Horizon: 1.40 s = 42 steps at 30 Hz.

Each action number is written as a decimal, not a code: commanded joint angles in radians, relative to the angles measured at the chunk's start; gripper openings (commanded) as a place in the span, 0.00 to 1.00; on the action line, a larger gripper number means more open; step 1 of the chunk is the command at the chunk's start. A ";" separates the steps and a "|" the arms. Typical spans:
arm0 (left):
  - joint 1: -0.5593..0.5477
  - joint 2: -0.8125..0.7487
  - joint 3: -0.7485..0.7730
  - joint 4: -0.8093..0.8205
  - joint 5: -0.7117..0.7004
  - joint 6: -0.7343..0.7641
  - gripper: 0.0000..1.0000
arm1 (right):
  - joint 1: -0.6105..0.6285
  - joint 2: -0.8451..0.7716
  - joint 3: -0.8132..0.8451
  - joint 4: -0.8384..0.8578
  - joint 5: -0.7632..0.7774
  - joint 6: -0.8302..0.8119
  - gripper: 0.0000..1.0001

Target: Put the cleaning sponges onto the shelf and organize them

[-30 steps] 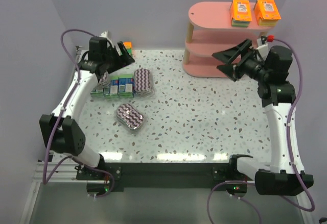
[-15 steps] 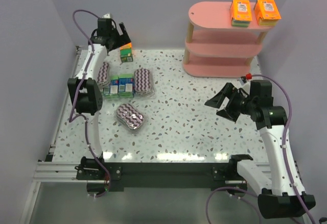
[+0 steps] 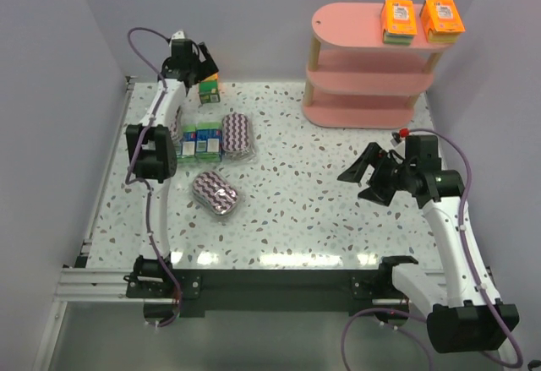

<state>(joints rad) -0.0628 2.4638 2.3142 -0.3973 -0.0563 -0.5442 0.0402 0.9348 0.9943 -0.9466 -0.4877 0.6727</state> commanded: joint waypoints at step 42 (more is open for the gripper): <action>0.063 0.052 -0.111 0.117 0.240 -0.200 0.18 | 0.004 0.130 -0.052 0.192 -0.052 0.057 0.84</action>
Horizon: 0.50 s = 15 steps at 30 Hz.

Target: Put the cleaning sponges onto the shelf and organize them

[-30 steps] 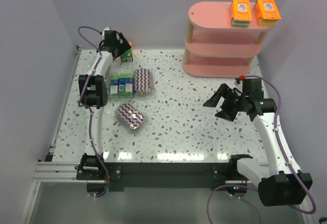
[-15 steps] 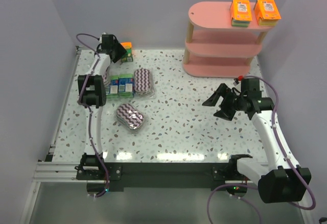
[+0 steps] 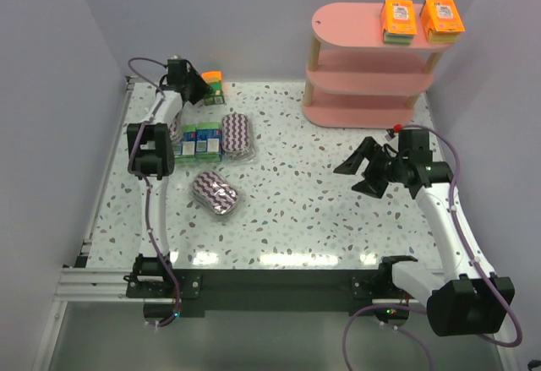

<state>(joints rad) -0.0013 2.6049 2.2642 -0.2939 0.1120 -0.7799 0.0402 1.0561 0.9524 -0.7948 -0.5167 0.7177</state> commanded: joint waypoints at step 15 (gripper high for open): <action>0.001 -0.357 -0.298 0.226 0.245 0.054 0.01 | 0.003 0.047 -0.001 0.081 -0.057 -0.004 0.82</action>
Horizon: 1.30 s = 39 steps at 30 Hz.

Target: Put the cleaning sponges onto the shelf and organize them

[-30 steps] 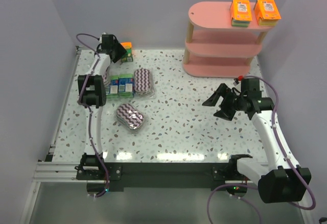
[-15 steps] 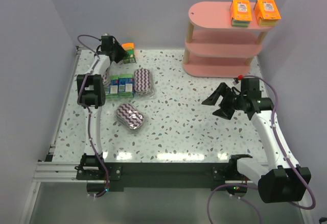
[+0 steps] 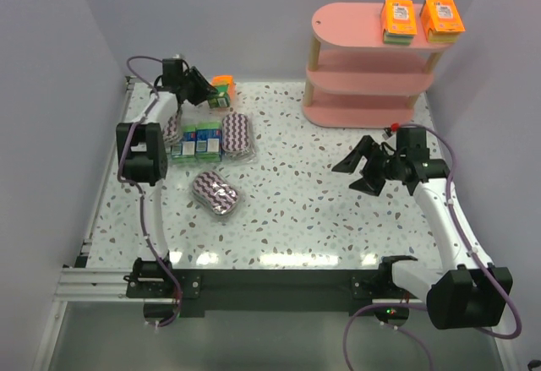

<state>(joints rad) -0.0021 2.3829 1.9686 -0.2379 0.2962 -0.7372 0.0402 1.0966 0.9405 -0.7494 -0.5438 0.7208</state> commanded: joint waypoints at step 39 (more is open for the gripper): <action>-0.568 -0.711 -0.912 0.001 0.486 0.607 0.27 | 0.059 0.069 0.014 -0.022 0.088 -0.199 0.82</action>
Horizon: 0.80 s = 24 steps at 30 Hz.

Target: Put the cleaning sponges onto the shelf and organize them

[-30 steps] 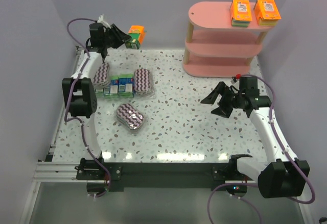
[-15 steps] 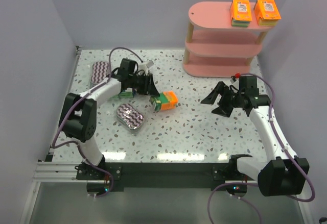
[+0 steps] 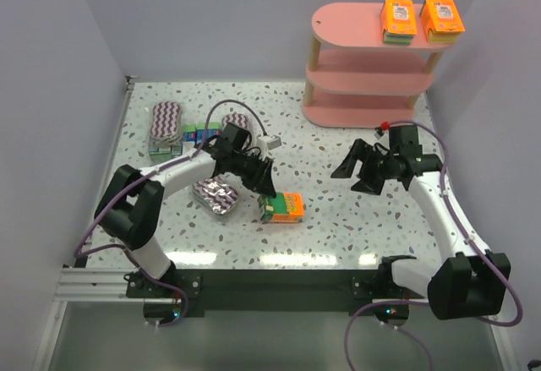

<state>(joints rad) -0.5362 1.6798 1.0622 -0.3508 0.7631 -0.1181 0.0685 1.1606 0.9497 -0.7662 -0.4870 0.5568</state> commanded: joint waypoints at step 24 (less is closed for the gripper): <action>-0.059 -0.364 -0.301 0.142 -0.289 -0.411 0.95 | 0.378 0.135 -0.081 0.169 0.180 -0.037 0.58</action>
<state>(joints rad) -0.5808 1.3403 0.8280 -0.2325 0.4538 -0.4278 0.4107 1.2655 0.8673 -0.6807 -0.3428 0.5369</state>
